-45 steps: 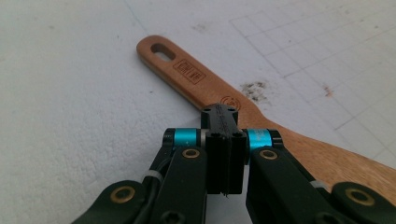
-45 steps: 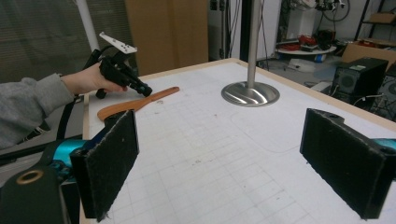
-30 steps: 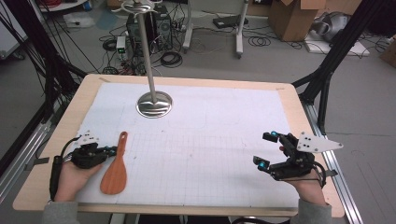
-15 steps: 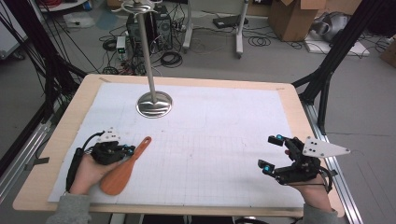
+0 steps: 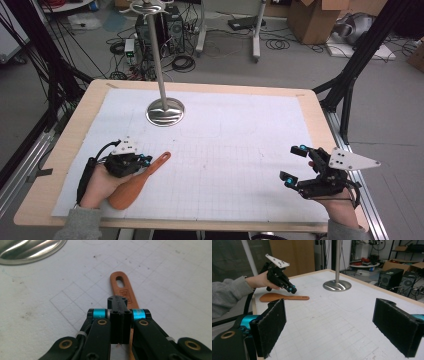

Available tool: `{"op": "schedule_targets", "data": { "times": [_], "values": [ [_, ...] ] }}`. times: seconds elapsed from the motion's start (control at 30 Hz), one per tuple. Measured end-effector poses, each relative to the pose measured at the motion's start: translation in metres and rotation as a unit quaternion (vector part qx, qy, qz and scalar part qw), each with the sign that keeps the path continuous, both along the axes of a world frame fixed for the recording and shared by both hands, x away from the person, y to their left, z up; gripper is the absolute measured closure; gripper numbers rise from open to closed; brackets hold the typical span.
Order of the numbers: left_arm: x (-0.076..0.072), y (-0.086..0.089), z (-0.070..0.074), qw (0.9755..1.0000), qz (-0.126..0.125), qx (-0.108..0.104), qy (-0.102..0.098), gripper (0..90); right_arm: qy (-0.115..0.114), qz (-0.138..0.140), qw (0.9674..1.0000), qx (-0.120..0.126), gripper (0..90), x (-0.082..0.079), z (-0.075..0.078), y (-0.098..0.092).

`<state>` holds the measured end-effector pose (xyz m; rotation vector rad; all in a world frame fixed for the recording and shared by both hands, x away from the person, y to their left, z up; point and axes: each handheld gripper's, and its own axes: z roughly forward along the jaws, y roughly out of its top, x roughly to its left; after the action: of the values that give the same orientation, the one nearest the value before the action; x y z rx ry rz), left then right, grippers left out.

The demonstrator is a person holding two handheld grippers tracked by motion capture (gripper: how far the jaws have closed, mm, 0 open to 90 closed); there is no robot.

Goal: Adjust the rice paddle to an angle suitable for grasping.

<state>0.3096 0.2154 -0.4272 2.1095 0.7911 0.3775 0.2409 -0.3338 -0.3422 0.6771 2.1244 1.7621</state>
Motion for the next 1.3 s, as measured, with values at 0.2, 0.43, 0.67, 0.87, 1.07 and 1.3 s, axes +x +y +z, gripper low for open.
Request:
{"op": "schedule_targets", "data": {
  "times": [0.2,0.43,0.67,0.87,1.07,1.3],
  "values": [
    [-0.024,-0.006,0.007,0.9999,-0.012,-0.006,-0.001,89.6,0.002,0.01,0.9999,0.001,10.3,0.006,-0.001,0.005],
    [-0.05,-0.01,0.006,0.9996,-0.019,0.014,0.012,89.6,0.002,0.029,0.9996,-0.002,10.3,0.016,-0.001,0.019],
    [-0.069,-0.011,-0.008,0.9986,-0.021,0.037,0.03,89.5,-0.006,0.038,0.9992,0.01,10.3,0.022,0.004,0.024],
    [-0.079,-0.008,-0.01,0.9984,-0.016,0.042,0.035,89.5,-0.011,0.049,0.9986,0.018,10.3,0.027,0.007,0.029],
    [-0.088,0.002,-0.01,0.9986,-0.006,0.042,0.032,89.5,-0.012,0.059,0.9979,0.024,10.3,0.035,0.008,0.037],
    [-0.096,0.02,-0.011,0.9986,0.022,0.038,0.03,89.5,-0.011,0.077,0.9967,0.02,10.3,0.046,0.009,0.053]
  ]
}}
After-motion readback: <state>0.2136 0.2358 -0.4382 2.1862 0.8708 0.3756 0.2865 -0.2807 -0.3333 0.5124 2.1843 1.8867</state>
